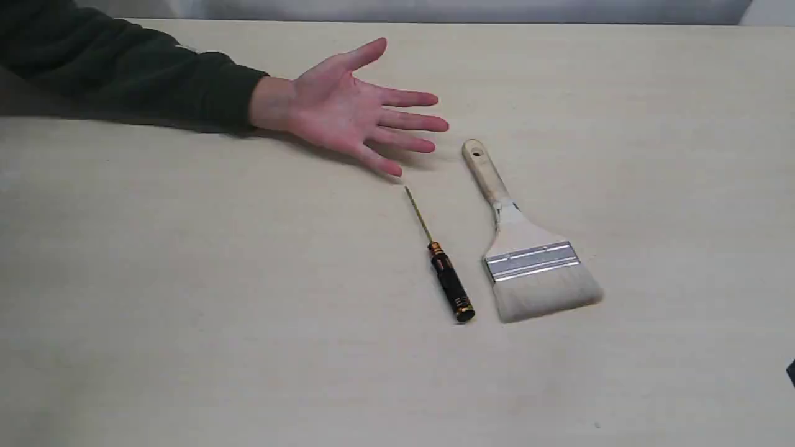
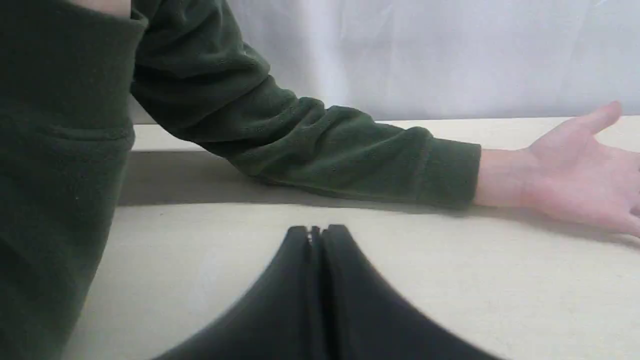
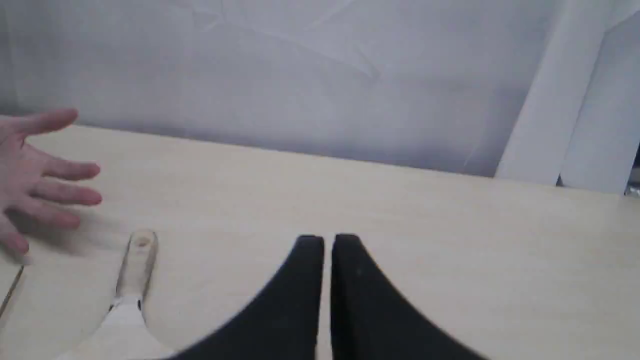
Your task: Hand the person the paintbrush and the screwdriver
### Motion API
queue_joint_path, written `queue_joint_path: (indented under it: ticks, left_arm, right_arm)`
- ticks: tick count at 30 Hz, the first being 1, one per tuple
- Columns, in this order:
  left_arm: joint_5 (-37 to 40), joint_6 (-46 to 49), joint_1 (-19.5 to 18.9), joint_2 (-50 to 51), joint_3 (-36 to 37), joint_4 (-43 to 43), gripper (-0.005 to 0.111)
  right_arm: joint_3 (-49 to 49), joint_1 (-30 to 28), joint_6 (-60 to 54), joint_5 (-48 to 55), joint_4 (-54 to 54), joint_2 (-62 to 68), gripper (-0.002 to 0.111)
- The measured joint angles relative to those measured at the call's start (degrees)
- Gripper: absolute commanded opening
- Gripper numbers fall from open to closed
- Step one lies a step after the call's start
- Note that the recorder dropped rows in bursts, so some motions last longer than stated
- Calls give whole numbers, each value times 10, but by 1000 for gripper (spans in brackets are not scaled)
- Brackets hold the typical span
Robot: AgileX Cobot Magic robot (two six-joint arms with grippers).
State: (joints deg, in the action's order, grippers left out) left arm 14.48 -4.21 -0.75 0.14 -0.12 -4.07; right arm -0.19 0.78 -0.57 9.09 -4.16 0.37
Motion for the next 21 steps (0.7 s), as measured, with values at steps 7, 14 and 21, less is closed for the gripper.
queue_joint_path:
  ticks: [7, 14, 21]
  left_arm:
    - [0, 0, 0, 0, 0, 0, 0]
    - [0, 0, 0, 0, 0, 0, 0]
    - [0, 0, 0, 0, 0, 0, 0]
  right_arm:
    - [0, 0, 0, -37, 0, 0, 4]
    - [0, 0, 0, -42, 0, 0, 4]
    - [0, 0, 10, -55, 22, 0, 4]
